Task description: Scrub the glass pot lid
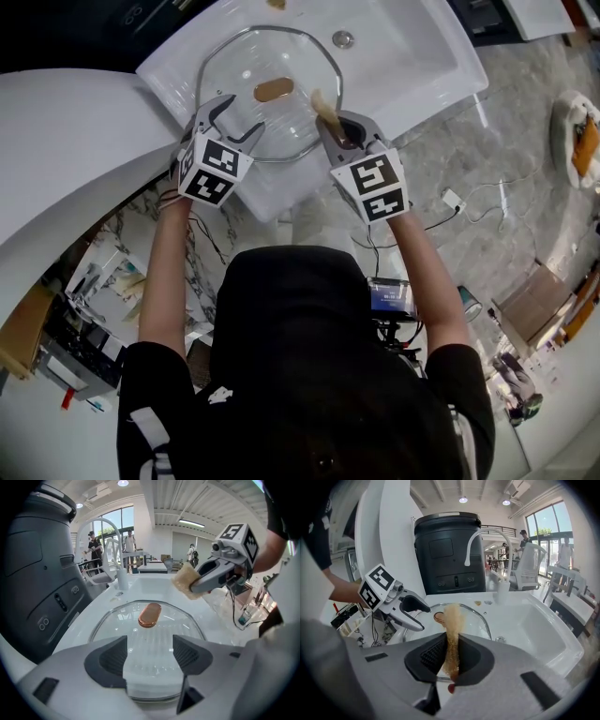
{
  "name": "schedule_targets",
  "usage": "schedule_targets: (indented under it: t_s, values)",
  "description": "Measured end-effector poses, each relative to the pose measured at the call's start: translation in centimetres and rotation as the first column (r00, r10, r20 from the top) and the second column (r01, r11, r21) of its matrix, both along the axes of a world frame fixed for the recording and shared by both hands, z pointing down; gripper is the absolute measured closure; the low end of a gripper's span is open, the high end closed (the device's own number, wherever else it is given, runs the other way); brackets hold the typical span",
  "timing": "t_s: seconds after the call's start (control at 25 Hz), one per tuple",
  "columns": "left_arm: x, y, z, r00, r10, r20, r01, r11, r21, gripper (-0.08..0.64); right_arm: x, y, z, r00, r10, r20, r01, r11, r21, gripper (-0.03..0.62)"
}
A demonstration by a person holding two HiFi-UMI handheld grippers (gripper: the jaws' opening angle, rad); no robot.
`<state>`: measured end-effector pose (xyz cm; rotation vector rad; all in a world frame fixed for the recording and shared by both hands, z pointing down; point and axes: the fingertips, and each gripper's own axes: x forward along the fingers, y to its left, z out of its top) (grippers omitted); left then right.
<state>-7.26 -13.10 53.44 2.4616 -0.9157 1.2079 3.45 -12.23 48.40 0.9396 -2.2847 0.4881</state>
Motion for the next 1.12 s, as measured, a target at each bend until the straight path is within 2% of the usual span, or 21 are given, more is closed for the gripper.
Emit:
schedule_targets:
  t_s: [0.4,0.68,1.12]
  values:
    - [-0.1,0.2,2.0,0.995,0.067,0.072,-0.065,0.998,-0.023,0.265,0.4,0.5,1.4,1.0,0.0,-0.01,0.0,1.0,-0.031,0.58]
    - [-0.4,0.3,2.3,0.999,0.029,0.027,-0.027,0.997,-0.066,0.265,0.0,1.0,2.0,0.999,-0.025,-0.026,0.024,0.999,-0.036,0.58]
    - [-0.3,0.3,2.5,1.0,0.029,-0.004,-0.029,0.997,-0.068,0.264,-0.1,1.7,2.9,0.998,-0.047,-0.044,0.045,0.998,-0.052,0.578]
